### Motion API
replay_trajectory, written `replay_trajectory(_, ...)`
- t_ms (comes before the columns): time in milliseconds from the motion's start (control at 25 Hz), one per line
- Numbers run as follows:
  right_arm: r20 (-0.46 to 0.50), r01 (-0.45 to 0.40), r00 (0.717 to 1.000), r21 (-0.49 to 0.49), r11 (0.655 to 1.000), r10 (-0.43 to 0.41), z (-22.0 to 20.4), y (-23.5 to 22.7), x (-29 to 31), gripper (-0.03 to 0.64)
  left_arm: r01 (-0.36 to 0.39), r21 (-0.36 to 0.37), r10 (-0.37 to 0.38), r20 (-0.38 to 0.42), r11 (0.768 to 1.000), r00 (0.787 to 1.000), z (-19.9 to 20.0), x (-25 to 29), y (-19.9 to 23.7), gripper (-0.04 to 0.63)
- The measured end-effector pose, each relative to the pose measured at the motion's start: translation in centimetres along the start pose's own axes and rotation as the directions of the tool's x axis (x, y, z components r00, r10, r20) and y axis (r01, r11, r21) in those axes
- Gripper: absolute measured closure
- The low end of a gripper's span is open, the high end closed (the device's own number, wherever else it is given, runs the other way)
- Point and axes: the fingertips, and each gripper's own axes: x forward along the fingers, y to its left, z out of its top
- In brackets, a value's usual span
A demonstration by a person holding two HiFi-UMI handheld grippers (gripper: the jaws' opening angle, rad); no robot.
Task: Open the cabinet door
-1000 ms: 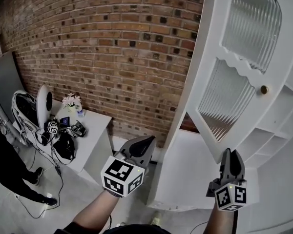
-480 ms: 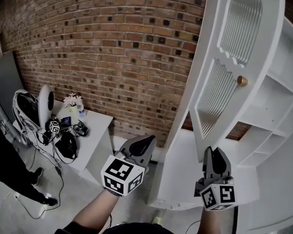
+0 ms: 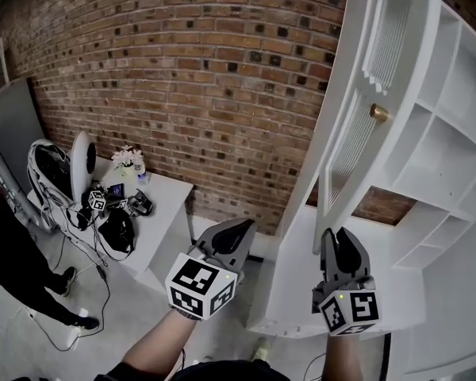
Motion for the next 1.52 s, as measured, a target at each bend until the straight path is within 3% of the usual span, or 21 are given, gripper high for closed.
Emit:
replay_trajectory(280,0.002,-0.014,1.000,0.029,0.999,0.014,-0.1,0.7,-0.9,0.541,0.003,-0.003,-0.003,-0.009,1.000,1.000,-0.6,-1.0,0.0,0.591)
replay_trajectory(1120,-0.105,0.118,0.988,0.082,0.990,-0.109,-4.2,-1.7,-7.3,0.598,0.075,-0.031,-0.077,-0.055,0.997,0.996,-3.1,-2.3,-3.5,0.592)
replay_trajectory(1520,-0.136,0.135,0.983,0.090,0.987,-0.123,-5.5,-2.9,-8.3,0.612,0.082,-0.033,-0.084,-0.068,0.996,0.994,-3.7,-2.0,-4.4,0.592)
